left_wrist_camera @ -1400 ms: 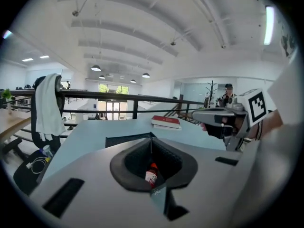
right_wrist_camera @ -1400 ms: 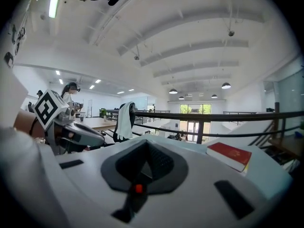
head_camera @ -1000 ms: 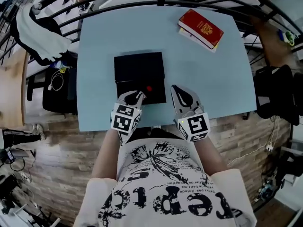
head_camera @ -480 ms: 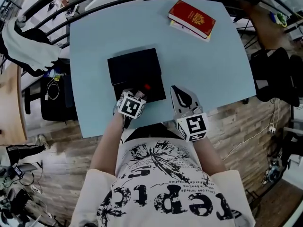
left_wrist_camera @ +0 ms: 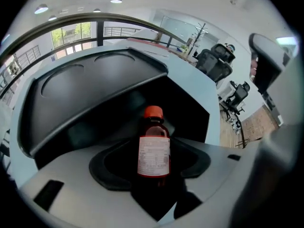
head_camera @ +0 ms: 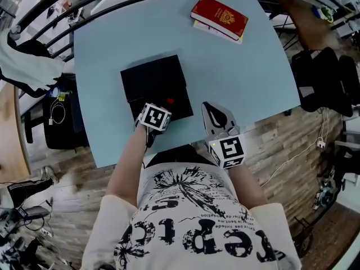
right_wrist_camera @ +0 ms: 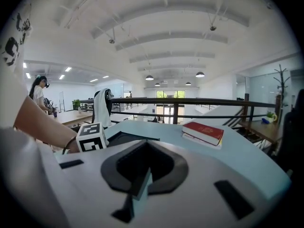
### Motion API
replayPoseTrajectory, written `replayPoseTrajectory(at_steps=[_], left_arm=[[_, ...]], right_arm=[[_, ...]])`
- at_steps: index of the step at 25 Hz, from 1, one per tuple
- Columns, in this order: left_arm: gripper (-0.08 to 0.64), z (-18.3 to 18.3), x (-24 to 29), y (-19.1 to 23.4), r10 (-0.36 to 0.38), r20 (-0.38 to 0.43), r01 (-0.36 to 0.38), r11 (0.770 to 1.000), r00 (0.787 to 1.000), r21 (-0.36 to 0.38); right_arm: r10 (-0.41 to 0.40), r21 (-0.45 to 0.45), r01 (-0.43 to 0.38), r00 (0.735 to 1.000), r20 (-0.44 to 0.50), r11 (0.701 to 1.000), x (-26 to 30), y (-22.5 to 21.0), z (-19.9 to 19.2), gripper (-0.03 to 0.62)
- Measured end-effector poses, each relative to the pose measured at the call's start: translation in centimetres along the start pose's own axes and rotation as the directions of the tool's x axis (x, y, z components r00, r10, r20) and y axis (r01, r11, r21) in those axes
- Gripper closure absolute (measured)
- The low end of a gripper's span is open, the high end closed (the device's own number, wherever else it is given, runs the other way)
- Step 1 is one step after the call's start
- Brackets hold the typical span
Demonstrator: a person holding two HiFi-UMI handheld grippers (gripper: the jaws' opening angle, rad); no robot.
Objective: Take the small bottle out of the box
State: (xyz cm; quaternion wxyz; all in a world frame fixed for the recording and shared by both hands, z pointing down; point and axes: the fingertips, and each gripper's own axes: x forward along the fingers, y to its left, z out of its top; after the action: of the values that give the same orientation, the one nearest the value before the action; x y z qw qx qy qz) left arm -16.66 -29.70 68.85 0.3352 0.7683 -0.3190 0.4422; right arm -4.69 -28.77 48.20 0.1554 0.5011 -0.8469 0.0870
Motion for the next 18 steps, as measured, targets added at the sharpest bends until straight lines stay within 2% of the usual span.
replayPoseTrajectory(at_steps=[2,5,13,18], left_arm=[[0.311,0.2,0.0,0.4,0.032,0.003,-0.032,0.999,0.999,0.029],[0.327,0.3,0.1,0.5,0.066,0.019,-0.066,0.997,0.998,0.030],[0.330,-0.2,0.1,0.2,0.050,0.009,-0.050,0.998,0.999,0.024],[0.330,-0.2,-1.5,0.1,0.041,0.047,-0.042,0.999,0.998,0.033]], right_arm=[[-0.013,0.004,0.013,1.000,-0.002,1.000,-0.1,-0.3,0.0,0.584],[-0.037,0.012,0.037,0.999,-0.001,0.999,-0.2,-0.8,0.0,0.584],[-0.030,0.024,0.030,0.999,0.009,0.999,-0.1,-0.2,0.3,0.584],[-0.013,0.014,0.013,1.000,0.015,1.000,-0.1,0.3,0.8,0.584]])
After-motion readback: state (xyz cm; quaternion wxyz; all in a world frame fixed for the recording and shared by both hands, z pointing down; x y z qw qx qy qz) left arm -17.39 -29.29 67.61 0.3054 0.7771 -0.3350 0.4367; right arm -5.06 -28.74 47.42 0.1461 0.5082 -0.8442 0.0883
